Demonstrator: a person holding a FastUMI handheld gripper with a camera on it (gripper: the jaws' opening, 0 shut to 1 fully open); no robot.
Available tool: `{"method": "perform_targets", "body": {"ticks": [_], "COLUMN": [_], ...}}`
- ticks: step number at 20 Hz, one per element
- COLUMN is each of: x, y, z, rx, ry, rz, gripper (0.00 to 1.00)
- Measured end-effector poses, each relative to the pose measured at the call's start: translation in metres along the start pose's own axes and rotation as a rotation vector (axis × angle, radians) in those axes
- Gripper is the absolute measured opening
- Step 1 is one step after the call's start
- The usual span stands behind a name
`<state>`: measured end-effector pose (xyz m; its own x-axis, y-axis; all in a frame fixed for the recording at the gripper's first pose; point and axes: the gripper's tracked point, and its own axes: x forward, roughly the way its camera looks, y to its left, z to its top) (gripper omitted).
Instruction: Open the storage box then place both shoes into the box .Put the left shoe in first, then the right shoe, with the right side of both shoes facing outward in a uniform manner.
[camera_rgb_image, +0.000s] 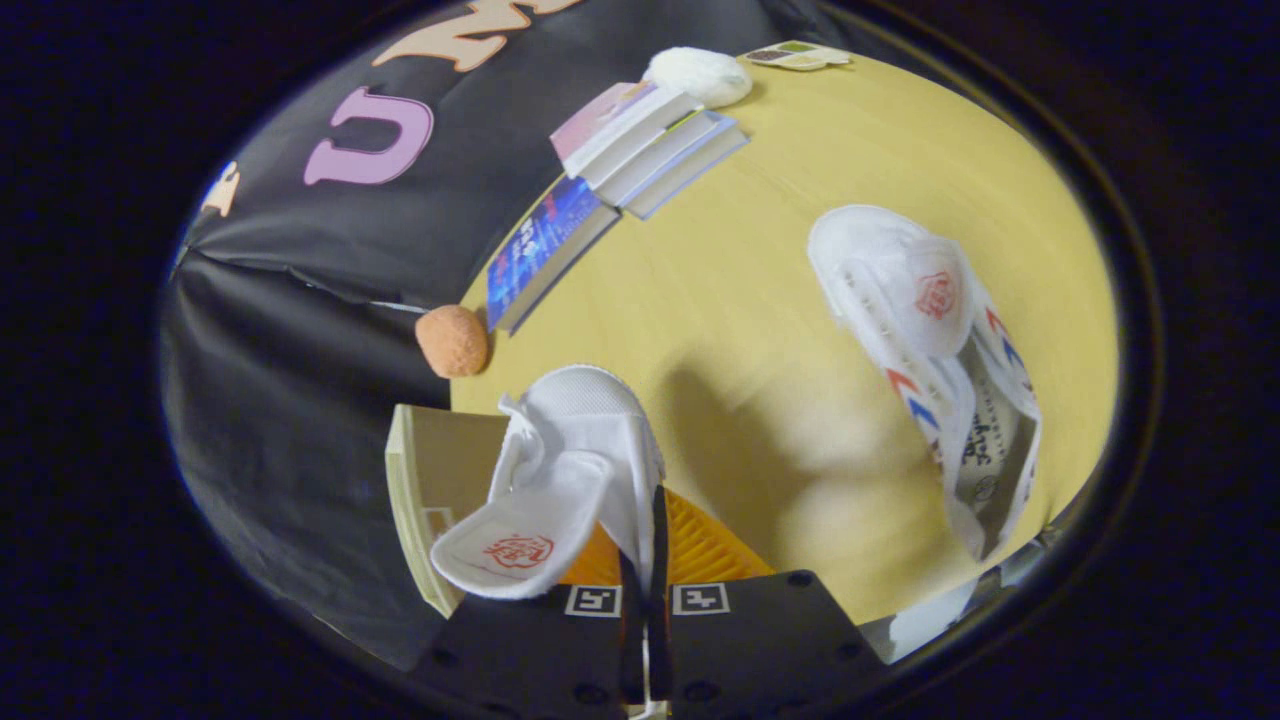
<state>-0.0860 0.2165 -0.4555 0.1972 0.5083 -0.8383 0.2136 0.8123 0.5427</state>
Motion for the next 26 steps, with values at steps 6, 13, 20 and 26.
{"method": "perform_targets", "body": {"ticks": [6,13,20,26], "x": [-0.024,-0.002,0.059,0.106], "y": [0.120,0.229,0.265,0.268], "z": [-0.017,-0.056,-0.085,-0.114], "rx": [-0.026,-0.051,-0.025,-0.007], "ry": [0.019,0.066,-0.002,-0.064], "rz": [0.176,0.270,0.160,0.083], "gripper": [0.04,0.05,0.05,0.05]}}
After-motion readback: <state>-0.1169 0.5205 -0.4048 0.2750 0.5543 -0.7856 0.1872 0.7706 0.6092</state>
